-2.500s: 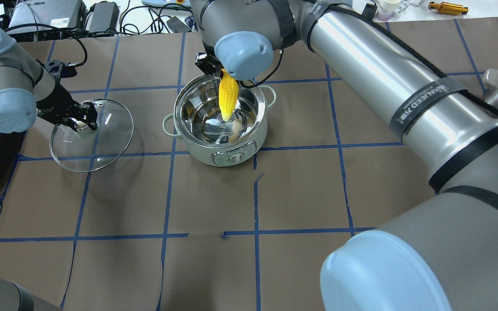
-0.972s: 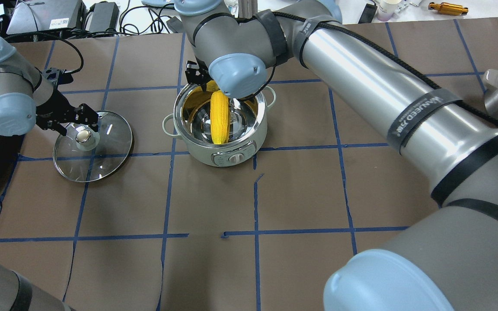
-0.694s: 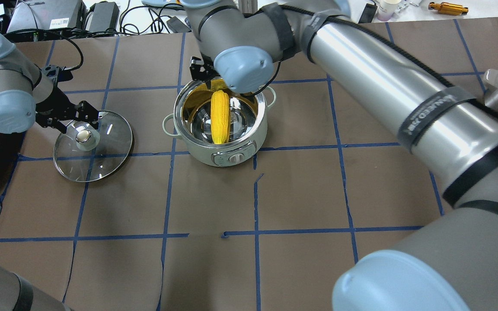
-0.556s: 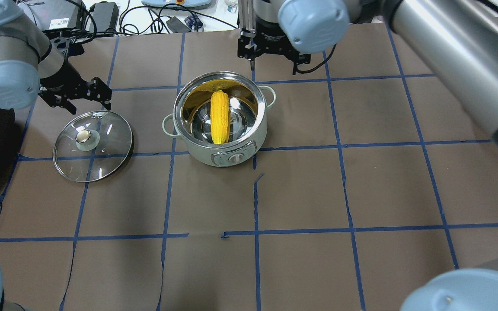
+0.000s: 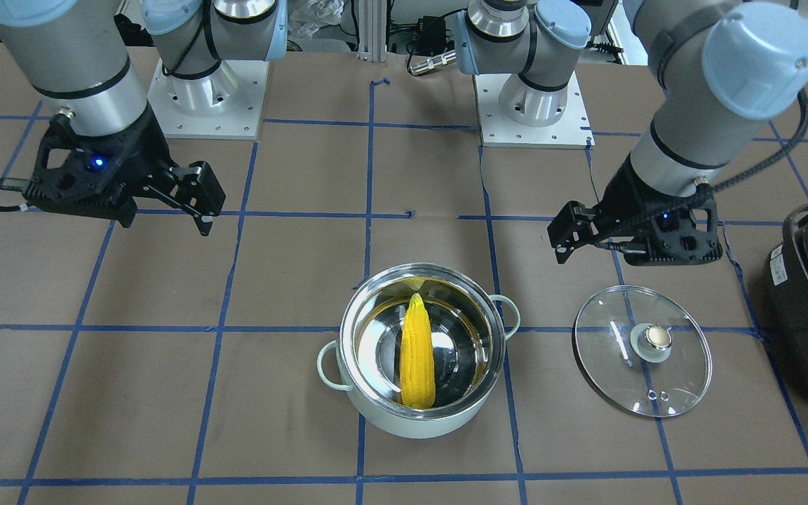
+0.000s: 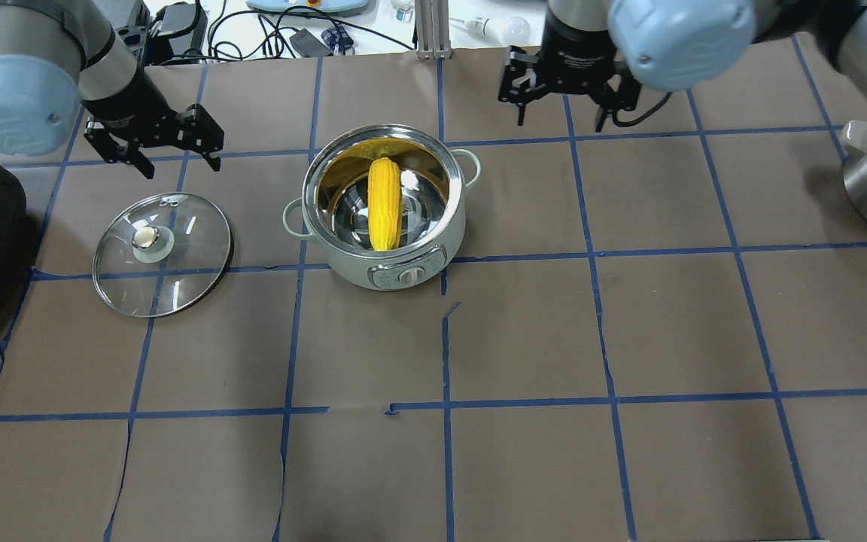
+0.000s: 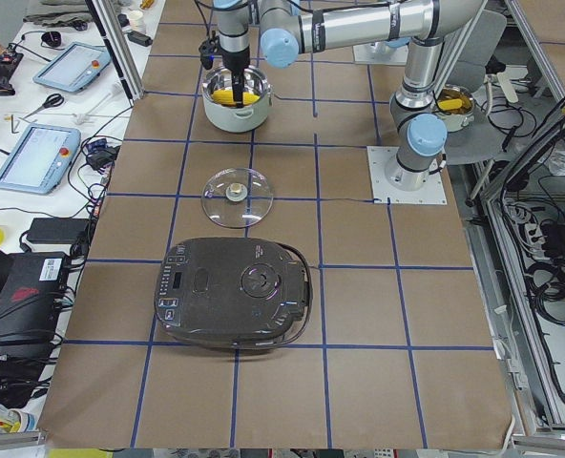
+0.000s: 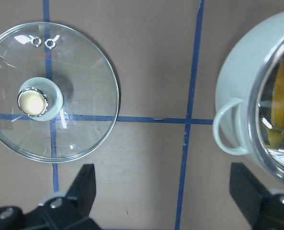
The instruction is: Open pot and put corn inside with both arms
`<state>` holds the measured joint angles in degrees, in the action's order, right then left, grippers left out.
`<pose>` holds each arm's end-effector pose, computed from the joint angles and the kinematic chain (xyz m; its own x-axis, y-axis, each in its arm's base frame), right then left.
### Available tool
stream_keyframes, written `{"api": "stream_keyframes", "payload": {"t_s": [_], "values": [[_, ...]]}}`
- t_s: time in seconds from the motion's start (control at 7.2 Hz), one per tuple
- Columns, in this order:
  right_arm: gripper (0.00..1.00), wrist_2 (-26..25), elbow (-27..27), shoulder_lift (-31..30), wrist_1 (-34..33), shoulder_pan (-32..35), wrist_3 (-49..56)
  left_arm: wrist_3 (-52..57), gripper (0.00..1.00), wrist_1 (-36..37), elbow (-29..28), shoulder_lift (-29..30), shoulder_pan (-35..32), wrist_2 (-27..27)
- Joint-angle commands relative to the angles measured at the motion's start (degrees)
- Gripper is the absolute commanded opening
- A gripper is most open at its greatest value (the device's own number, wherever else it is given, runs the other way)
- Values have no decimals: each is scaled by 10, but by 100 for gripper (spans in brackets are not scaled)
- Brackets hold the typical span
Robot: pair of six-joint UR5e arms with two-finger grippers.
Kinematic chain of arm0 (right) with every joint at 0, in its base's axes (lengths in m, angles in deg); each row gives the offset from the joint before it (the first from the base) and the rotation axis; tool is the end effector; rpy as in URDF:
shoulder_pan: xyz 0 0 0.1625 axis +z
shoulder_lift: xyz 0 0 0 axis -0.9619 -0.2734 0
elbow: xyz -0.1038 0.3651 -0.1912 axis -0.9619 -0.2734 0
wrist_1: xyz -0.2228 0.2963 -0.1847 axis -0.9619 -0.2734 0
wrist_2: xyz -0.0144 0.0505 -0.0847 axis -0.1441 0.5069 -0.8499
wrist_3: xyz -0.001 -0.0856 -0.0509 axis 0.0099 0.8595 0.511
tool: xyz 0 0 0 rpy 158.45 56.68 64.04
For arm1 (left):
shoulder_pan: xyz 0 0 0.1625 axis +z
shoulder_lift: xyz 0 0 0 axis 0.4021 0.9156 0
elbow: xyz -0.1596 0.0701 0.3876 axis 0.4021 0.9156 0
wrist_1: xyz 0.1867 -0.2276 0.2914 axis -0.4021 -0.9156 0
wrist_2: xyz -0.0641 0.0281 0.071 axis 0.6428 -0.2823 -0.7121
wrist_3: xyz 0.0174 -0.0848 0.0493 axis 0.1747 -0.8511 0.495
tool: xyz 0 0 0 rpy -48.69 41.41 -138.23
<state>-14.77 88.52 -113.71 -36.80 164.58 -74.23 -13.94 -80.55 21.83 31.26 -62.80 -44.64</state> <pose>0.1364 -0.5191 0.4742 -0.9945 0.1047 0.0031 0.1042 0.9923 -0.0670 -0.1009 -0.5512 0.4515 -0.9988 -0.0488 0.0088 -0.0489 0.9987 -0.0167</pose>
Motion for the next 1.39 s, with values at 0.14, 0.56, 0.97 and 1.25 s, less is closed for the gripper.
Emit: {"api": "stream_keyframes", "payload": {"t_s": [0.14,0.56,0.97,1.25], "values": [[100,-13,30,-46,43,-17,21,-25,100,-5,2,-40,-69,-2],[100,-16,28,-50,48,-22,21,-22,100,-14,5,-67,-73,-3],[100,-10,23,-51,47,-22,20,-21,100,-26,10,-77,-71,-6],[100,-10,21,-53,49,-22,20,-20,100,-26,10,-77,-71,-7]]}}
